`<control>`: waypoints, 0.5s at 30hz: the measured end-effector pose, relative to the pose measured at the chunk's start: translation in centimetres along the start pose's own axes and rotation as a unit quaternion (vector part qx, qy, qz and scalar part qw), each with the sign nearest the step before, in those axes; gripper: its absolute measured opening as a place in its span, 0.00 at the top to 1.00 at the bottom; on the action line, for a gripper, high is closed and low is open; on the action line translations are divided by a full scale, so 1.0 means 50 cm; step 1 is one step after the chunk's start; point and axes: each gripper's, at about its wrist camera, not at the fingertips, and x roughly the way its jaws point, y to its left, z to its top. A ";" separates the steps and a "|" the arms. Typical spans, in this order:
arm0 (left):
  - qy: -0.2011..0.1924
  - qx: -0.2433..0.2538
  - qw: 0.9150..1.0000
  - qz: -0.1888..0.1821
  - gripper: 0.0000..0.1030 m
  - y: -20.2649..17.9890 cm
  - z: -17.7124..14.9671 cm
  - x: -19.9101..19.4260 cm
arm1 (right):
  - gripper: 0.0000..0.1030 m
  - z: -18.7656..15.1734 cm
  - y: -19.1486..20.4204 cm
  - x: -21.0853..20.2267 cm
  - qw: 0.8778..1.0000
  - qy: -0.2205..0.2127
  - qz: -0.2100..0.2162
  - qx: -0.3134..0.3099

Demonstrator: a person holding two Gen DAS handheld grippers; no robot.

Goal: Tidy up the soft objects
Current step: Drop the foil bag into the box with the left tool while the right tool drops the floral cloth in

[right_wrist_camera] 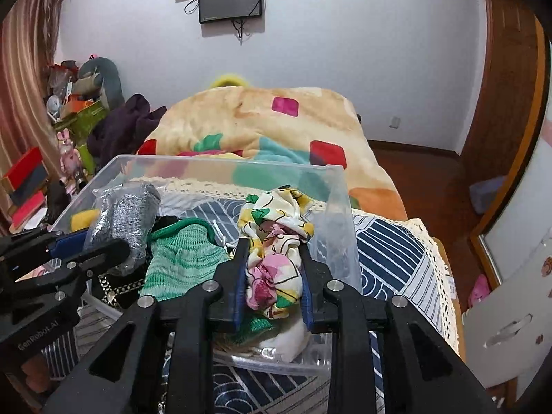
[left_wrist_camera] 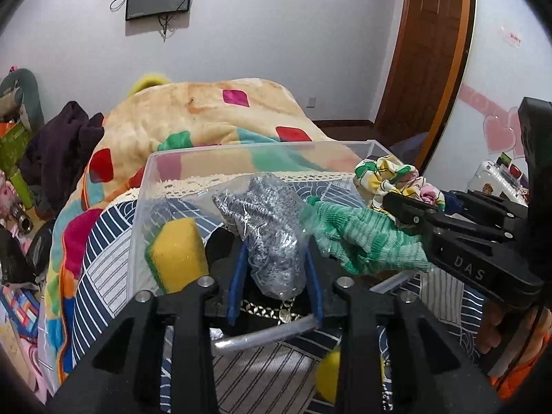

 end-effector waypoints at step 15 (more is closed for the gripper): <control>-0.068 0.001 0.998 0.004 0.08 -0.011 -0.007 -0.126 | 0.34 0.014 0.006 -0.084 0.998 -0.062 -0.006 -0.009</control>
